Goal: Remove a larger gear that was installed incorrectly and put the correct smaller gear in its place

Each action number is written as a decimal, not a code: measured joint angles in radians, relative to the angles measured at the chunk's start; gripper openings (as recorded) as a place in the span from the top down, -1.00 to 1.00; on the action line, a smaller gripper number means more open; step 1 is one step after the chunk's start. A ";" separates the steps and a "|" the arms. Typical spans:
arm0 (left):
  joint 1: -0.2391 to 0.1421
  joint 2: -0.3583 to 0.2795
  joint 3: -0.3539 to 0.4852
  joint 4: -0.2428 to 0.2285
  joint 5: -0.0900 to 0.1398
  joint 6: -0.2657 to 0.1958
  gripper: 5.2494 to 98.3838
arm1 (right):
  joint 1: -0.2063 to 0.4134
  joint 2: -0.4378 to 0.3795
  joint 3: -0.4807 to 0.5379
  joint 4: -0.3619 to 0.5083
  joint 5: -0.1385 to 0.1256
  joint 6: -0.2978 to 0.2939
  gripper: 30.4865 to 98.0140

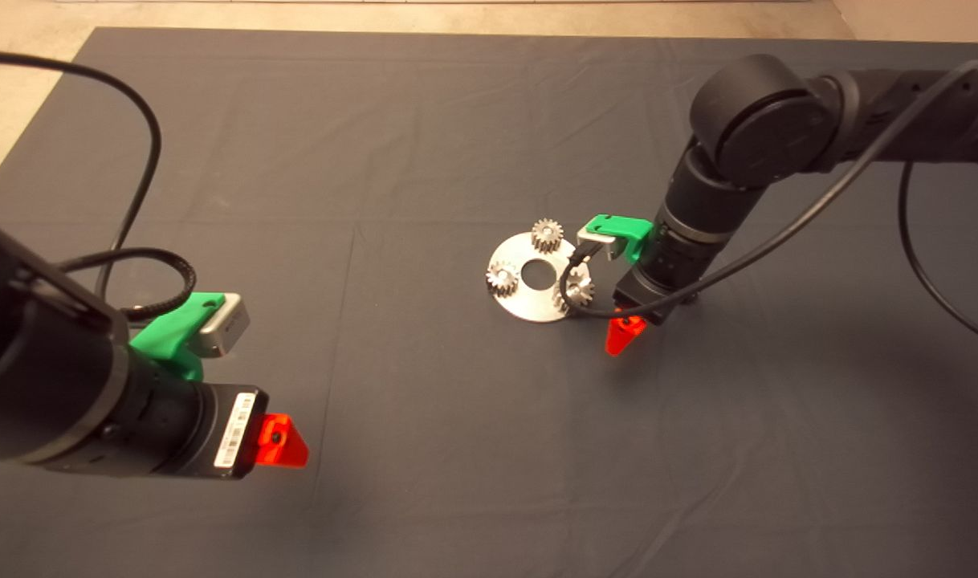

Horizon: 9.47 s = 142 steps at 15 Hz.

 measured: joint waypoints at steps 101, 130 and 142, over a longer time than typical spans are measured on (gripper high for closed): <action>0.000 0.001 0.000 0.000 0.000 0.000 -1.00 | -0.091 0.162 -0.225 -0.282 0.006 -0.072 -0.20; 0.000 0.001 0.000 0.000 0.000 0.001 -1.00 | -0.113 0.167 -0.221 -0.282 -0.001 -0.072 0.11; 0.000 0.001 0.000 0.000 0.000 0.001 -1.00 | -0.113 0.164 -0.221 -0.284 -0.004 -0.072 0.37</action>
